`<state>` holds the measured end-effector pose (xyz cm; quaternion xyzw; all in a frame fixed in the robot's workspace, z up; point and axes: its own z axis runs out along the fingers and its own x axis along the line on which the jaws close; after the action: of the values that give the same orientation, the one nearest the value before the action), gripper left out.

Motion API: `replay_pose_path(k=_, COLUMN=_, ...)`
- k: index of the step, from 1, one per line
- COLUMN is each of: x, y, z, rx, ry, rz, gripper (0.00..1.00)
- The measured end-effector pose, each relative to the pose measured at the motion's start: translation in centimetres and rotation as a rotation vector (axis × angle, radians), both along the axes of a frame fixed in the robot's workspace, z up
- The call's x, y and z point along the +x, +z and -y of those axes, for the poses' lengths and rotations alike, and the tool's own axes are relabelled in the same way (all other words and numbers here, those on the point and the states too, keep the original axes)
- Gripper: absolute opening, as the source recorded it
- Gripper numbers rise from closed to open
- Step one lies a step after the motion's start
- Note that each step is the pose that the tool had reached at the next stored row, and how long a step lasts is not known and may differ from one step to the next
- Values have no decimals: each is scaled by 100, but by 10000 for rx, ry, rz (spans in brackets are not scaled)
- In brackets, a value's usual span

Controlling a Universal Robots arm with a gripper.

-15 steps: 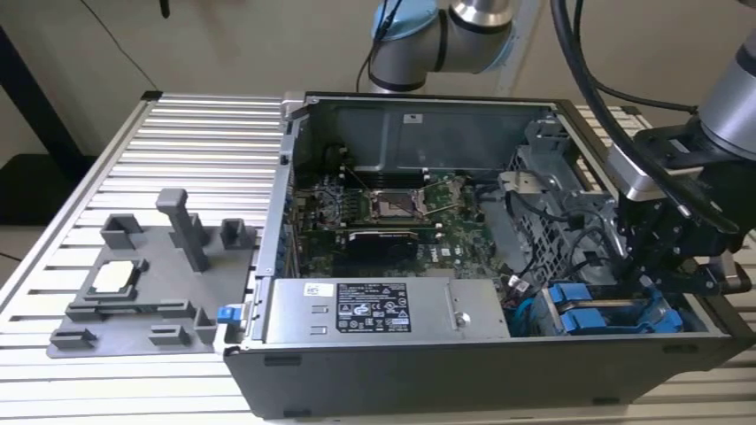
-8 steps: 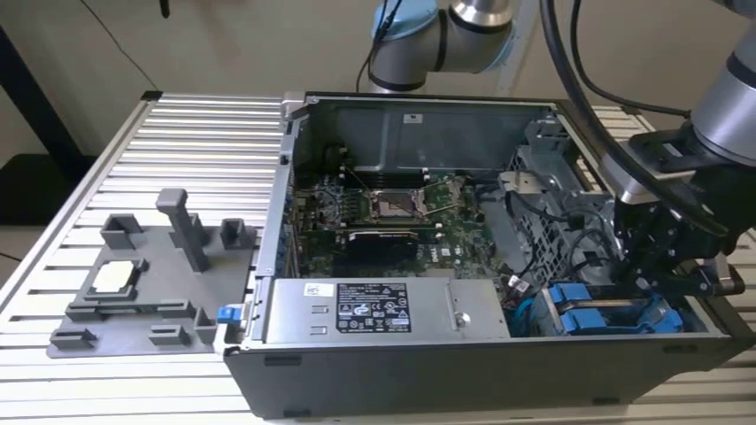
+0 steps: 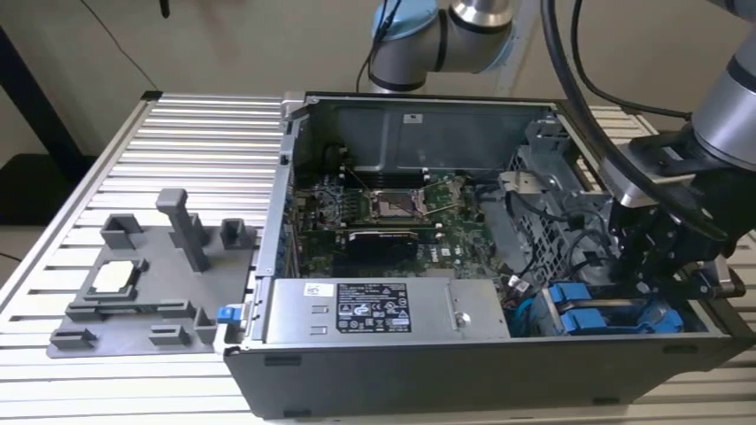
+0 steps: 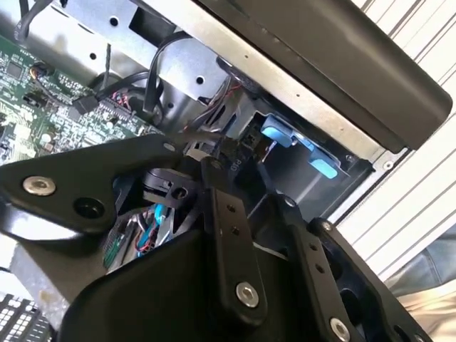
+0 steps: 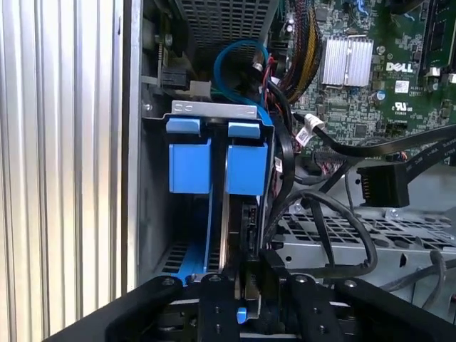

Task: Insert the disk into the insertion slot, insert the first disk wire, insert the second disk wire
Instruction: 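Insert the first disk wire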

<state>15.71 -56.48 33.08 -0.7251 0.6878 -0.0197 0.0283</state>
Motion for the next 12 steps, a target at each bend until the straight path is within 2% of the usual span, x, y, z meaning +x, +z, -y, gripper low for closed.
replay_pose_path(k=4, x=-1, y=142, z=-1, rx=-10, ry=-1, rz=-10, gripper=26)
replay_pose_path(k=7, x=-1, y=146, z=-1, rx=-17, ry=-1, rz=-10, gripper=26)
replay_pose_path(k=8, x=-1, y=165, z=-1, rx=-19, ry=-1, rz=-10, gripper=26)
replay_pose_path(k=12, x=-1, y=314, z=-2, rx=-19, ry=0, rz=-10, gripper=26)
